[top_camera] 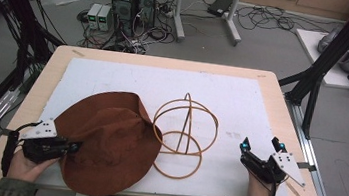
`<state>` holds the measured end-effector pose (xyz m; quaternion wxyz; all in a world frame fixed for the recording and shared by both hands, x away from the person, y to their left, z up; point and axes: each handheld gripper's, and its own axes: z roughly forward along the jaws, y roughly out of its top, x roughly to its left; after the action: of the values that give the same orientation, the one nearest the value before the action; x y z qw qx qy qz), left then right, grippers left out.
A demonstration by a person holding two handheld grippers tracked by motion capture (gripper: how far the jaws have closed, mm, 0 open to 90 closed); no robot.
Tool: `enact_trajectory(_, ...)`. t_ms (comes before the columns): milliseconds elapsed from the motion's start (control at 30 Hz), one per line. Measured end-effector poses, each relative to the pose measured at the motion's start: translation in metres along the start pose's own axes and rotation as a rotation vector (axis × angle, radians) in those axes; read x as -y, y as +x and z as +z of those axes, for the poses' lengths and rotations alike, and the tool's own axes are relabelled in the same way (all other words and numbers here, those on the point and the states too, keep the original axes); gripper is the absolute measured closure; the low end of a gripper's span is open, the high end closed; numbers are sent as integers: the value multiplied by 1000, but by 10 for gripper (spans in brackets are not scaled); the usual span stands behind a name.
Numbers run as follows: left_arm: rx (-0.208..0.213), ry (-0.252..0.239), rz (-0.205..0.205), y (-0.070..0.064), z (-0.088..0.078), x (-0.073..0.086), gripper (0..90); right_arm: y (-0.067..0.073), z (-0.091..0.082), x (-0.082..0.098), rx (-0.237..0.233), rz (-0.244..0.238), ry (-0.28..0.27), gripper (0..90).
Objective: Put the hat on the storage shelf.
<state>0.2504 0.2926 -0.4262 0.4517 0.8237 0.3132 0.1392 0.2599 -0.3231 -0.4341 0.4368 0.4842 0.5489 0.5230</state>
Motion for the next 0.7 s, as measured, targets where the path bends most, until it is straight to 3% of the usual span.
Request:
enact_trajectory(333, 16, -63, -12, -1, -11, -1, 883, -1, 0, 0, 2, 4, 4, 41)
enact_trajectory(533, 43, -179, -45, 3, -32, -1, 883, -2, 0, 0, 5, 4, 4, 41)
enact_trajectory(700, 28, -283, -36, 3, -55, -8, 882, -1, 0, 1, 2, 1, 5, 41)
